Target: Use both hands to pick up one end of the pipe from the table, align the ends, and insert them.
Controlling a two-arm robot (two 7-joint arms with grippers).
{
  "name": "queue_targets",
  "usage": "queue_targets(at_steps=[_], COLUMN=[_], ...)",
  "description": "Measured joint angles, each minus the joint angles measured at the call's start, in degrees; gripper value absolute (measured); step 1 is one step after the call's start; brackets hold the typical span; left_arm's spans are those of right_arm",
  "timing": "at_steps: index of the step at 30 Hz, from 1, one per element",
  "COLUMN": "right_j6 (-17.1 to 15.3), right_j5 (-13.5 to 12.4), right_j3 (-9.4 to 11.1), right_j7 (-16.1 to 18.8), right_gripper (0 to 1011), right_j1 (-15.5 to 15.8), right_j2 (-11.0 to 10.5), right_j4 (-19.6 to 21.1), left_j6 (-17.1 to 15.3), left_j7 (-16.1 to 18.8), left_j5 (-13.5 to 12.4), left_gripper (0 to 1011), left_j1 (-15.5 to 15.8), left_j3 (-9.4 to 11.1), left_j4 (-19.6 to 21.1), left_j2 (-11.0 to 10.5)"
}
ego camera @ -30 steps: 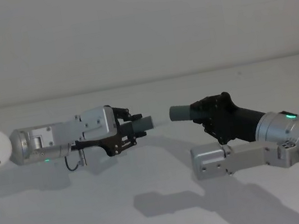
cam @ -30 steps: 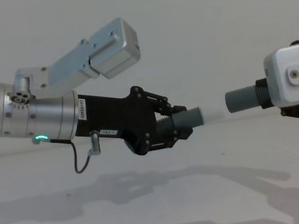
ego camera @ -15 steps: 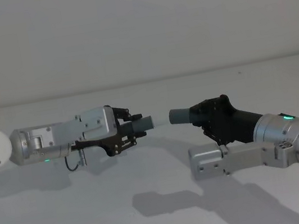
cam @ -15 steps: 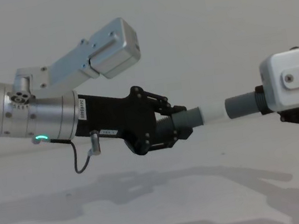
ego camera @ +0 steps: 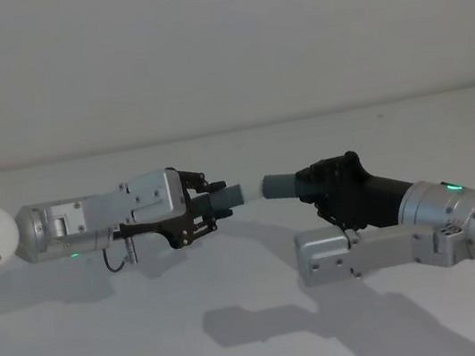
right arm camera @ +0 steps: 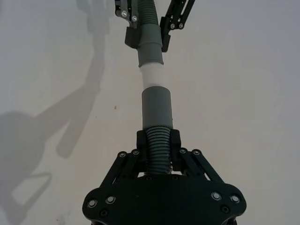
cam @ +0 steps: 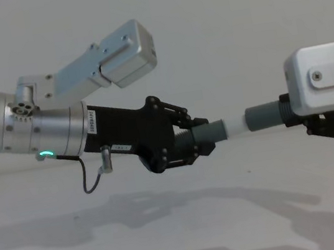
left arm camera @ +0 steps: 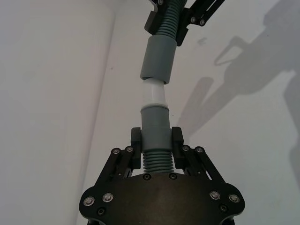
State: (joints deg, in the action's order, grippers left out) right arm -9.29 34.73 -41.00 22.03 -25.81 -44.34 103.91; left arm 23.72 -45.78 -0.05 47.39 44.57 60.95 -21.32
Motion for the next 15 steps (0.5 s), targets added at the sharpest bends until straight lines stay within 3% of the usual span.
queue_targets(at_steps=[15], right_j6=[0.01], right_j5=[-0.33], right_j3=[0.08], right_j7=[1.71], right_gripper=[253], right_j1=[-0.18], right_j2=[1.39], right_j4=[-0.82], left_j6=[-0.01], left_j7=[0.0], left_j5=[-0.01], left_gripper=[341], left_j1=[0.0], left_j3=[0.0], left_j4=[-0.01], left_j2=[-0.03])
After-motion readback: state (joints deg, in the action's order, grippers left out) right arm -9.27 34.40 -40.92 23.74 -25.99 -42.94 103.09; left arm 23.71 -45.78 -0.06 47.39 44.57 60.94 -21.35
